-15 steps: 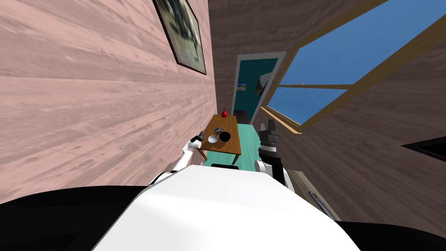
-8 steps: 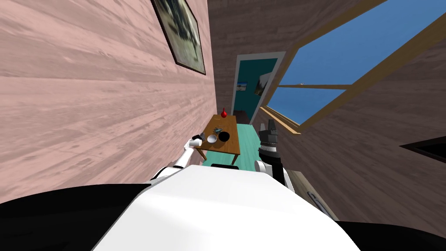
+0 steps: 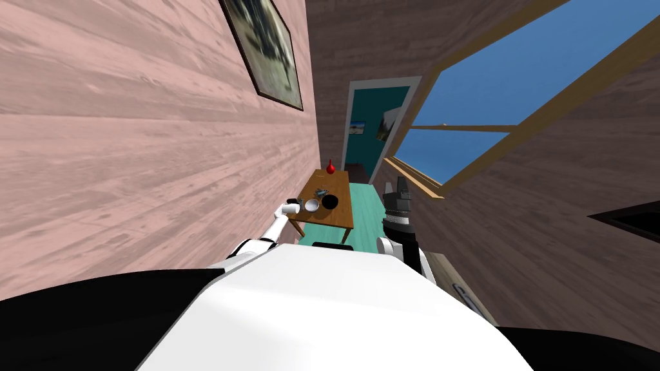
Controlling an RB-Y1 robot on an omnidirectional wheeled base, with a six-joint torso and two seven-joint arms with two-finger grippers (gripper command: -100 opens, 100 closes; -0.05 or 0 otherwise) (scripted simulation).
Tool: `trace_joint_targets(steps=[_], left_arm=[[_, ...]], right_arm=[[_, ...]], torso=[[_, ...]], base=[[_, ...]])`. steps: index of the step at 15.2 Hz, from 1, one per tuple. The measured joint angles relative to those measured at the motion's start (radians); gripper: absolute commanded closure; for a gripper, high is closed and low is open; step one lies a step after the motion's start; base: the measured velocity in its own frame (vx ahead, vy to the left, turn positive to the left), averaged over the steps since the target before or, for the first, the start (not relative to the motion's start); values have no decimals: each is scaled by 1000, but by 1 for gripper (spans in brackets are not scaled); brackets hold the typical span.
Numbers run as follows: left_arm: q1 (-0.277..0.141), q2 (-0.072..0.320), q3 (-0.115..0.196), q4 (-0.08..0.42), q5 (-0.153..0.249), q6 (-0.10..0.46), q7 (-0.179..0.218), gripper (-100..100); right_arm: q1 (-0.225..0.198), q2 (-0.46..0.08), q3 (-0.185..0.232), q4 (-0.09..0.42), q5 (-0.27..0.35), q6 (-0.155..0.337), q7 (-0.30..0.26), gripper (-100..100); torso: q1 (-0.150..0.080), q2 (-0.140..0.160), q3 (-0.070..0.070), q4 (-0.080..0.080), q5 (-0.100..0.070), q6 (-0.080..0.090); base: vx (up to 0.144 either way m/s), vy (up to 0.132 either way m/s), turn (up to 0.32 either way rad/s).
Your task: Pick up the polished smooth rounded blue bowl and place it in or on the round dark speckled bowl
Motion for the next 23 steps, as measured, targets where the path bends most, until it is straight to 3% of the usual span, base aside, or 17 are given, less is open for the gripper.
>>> trace_joint_targets(steps=[15, 23], left_arm=[[-176, 15, -19, 236, 44, 279, 18, -100], [-250, 19, -27, 333, 64, 415, 26, -100]], right_arm=[[0, 0, 0, 0, 0, 0, 0, 0], [0, 0, 0, 0, 0, 0, 0, 0]], torso=[[-1, -1, -1, 0, 0, 0], [-1, -2, -1, 0, 0, 0]], base=[[16, -42, -3], [23, -38, -7]])
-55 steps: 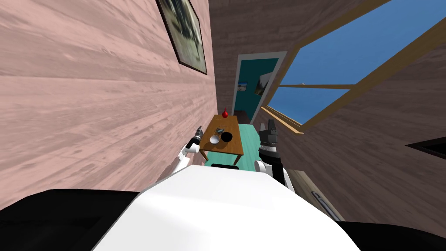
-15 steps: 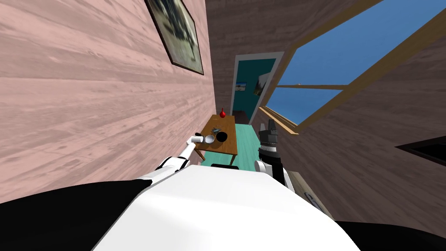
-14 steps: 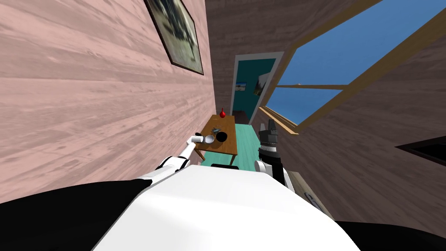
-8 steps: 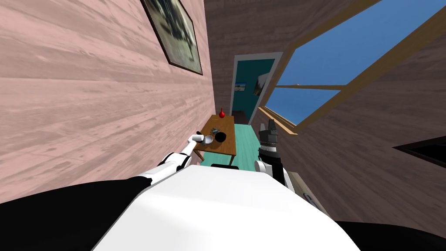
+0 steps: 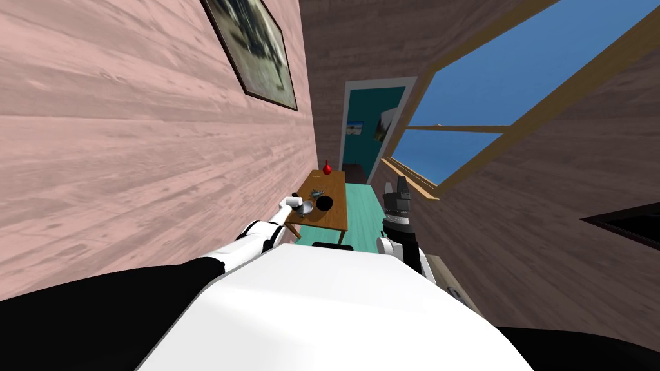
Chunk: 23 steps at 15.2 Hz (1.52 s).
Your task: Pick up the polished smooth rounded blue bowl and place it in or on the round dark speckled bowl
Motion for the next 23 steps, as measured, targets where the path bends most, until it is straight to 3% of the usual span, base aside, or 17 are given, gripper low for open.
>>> trace_joint_targets(steps=[6, 11, 12, 17, 22, 23], left_arm=[[-53, -1, -6, 72, 12, 77, 5, -100], [-26, -18, -1, 97, 1, 27, -2, -100], [-25, -18, 0, 98, 1, 23, -4, 100], [-25, -19, -1, 98, 1, 24, -5, 100], [-57, 2, -5, 79, 14, 75, 1, 100], [-57, 7, -7, 54, 16, 97, 9, 100]], right_arm=[[0, 0, 0, 0, 0, 0, 0, 0], [0, 0, 0, 0, 0, 0, 0, 0], [0, 0, 0, 0, 0, 0, 0, 0], [0, 0, 0, 0, 0, 0, 0, 0], [0, 0, 0, 0, 0, 0, 0, 0], [0, 0, 0, 0, 0, 0, 0, 0]], torso=[[2, 2, 1, 0, 1, 0], [4, 2, 1, 0, 1, 0], [4, 2, 1, 0, 1, 0], [5, 2, 1, 0, 2, -1], [3, 2, 2, 2, 1, -1], [1, 2, 2, 2, 1, -1]], base=[[11, -17, -2], [2, 7, -20], [0, 0, 0], [0, -1, 8], [-3, -30, 8], [7, -85, -31]])
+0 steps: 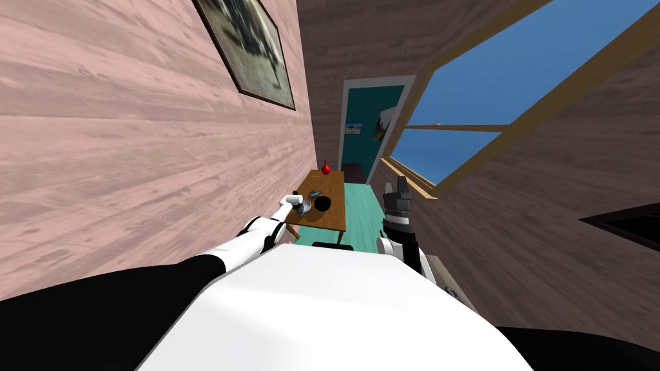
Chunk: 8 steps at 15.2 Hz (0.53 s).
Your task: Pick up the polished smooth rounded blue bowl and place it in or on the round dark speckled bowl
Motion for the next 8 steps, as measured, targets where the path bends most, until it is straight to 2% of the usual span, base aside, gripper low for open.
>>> trace_joint_targets(steps=[1, 6, 8], left_arm=[[0, 4, -2, -28, 2, 26, 10, 100], [-61, 25, -7, -25, 21, 89, 32, 100], [-64, 34, -8, -54, 26, 119, 42, 100]], right_arm=[[0, 0, 0, 0, 0, 0, 0, 0], [0, 0, 0, 0, 0, 0, 0, 0], [0, 0, 0, 0, 0, 0, 0, 0]], torso=[[-2, 0, 0, 0, 0, 0], [-5, 1, 0, 0, 0, 1], [-4, -1, -1, -1, 1, 2]], base=[[8, -89, -25], [-2, -94, -24], [5, -64, -20]])
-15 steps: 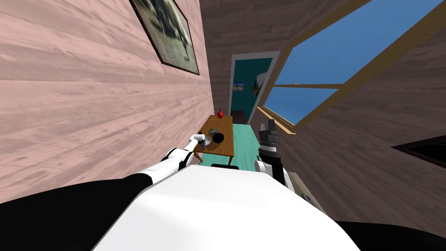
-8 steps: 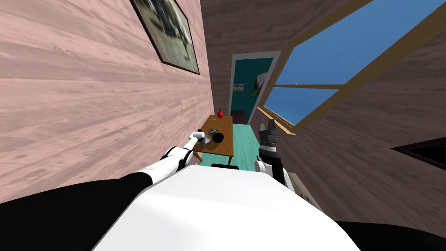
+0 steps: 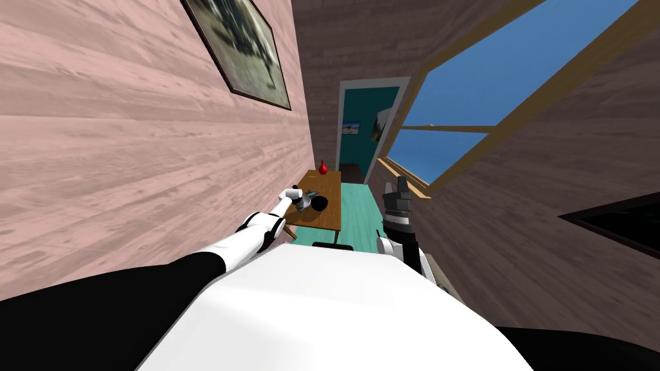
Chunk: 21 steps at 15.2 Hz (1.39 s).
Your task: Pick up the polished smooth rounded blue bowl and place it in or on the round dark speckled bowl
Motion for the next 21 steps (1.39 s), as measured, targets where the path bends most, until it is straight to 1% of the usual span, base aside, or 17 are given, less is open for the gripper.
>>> trace_joint_targets(steps=[2, 5, 12, 14, 16, 18, 20, 21], left_arm=[[-21, 6, -1, 1, 6, 23, 6, 100], [-39, 19, -5, -27, 13, 69, 22, 100], [-96, 46, -12, -73, 35, 175, 58, 100], [-106, 54, -14, -97, 40, 207, 70, 100], [-123, 60, -18, -106, 45, 235, 81, 100], [-131, 67, -19, -130, 51, 266, 94, 100], [-151, 75, -22, -134, 56, 293, 102, 100], [-153, 75, -22, -135, 57, 297, 104, -100]], right_arm=[[0, 0, 0, 0, 0, 0, 0, 0], [0, 0, 0, 0, 0, 0, 0, 0], [0, 0, 0, 0, 0, 0, 0, 0], [0, 0, 0, 0, 0, 0, 0, 0], [0, 0, 0, 0, 0, 0, 0, 0], [0, 0, 0, 0, 0, 0, 0, 0], [0, 0, 0, 0, 0, 0, 0, 0], [0, 0, 0, 0, 0, 0, 0, 0]], torso=[[1, -1, 0, 0, 0, 1], [-1, -1, -1, -1, 1, 2], [-3, -2, -1, -1, 1, 4], [-3, -2, -1, 0, 0, 4], [-5, -2, -1, 0, 0, 5], [-5, -1, -1, 0, 0, 5], [-4, -1, -1, 0, 0, 5], [-2, -1, -1, -1, 1, 4]], base=[[2, -66, -29], [3, -87, -20], [0, -82, -28], [-2, -87, -33], [5, -98, -26], [-2, -86, -10], [0, -55, -9], [0, -15, 0]])
